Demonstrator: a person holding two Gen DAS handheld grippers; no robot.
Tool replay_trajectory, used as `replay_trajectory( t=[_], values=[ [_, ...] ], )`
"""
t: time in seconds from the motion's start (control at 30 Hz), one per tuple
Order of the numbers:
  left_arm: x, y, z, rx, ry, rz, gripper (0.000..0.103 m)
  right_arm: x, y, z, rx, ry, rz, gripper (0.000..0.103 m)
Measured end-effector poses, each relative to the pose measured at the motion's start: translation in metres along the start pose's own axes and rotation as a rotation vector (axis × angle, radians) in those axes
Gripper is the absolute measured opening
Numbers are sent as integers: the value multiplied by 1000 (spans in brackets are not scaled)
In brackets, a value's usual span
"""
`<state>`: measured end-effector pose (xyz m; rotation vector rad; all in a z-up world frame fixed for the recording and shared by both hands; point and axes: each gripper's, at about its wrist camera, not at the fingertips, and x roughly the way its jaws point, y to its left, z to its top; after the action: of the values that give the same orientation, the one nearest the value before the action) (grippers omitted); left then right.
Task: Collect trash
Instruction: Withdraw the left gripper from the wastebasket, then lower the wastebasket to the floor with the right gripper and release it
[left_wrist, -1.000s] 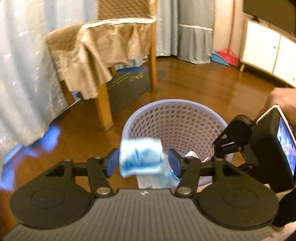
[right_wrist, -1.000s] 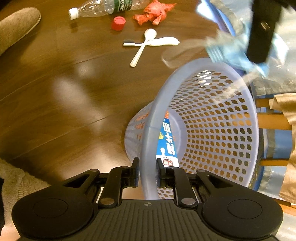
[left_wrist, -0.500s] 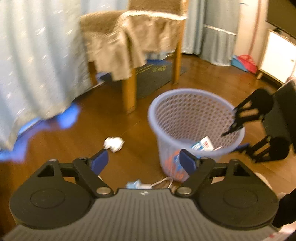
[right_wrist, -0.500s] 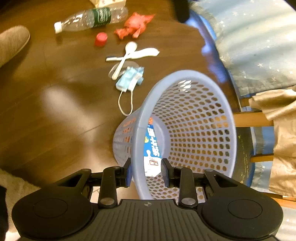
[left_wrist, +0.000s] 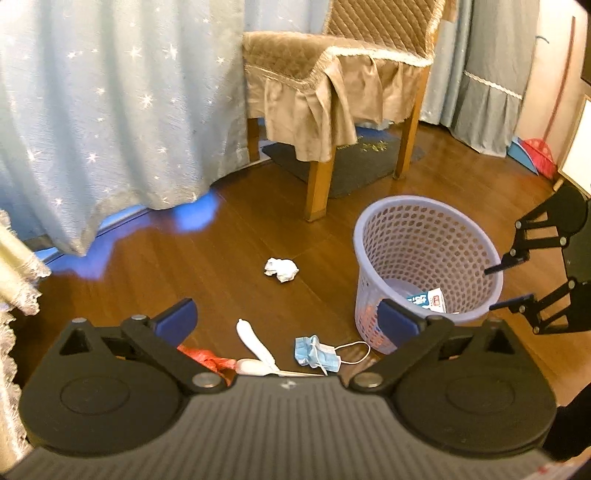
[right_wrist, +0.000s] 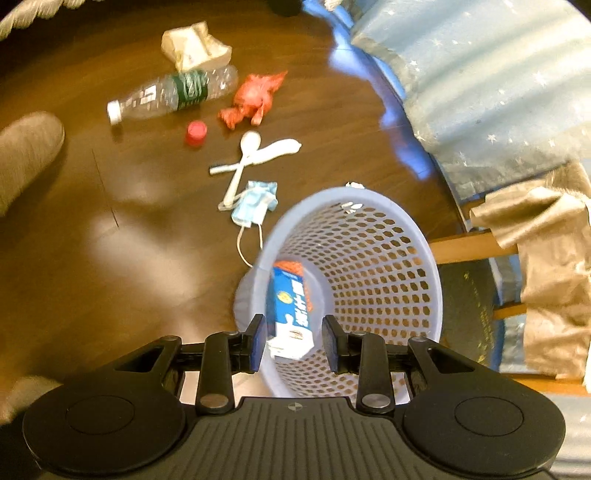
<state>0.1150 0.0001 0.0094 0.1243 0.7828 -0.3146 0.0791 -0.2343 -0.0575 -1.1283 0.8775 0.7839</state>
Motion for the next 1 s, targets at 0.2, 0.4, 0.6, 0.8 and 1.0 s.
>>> replay_trajectory(
  t=[0.2, 0.4, 0.6, 0.8, 1.0],
  values=[
    [-43, 13, 9, -105, -4, 54, 102, -38, -16, 32, 185, -42, 5, 29],
    [-108, 23, 20, -182, -38, 142, 102, -95, -24, 73, 390, -112, -17, 29],
    [-172, 23, 18, -276, -62, 212, 102, -154, -16, 101, 587, -172, -9, 29],
    [-232, 15, 5, -384, -66, 270, 102, -213, 3, 108, 753, -257, 27, 29],
    [-278, -9, -14, -419, -35, 343, 102, -255, 33, 106, 825, -324, 58, 29]
  ],
)
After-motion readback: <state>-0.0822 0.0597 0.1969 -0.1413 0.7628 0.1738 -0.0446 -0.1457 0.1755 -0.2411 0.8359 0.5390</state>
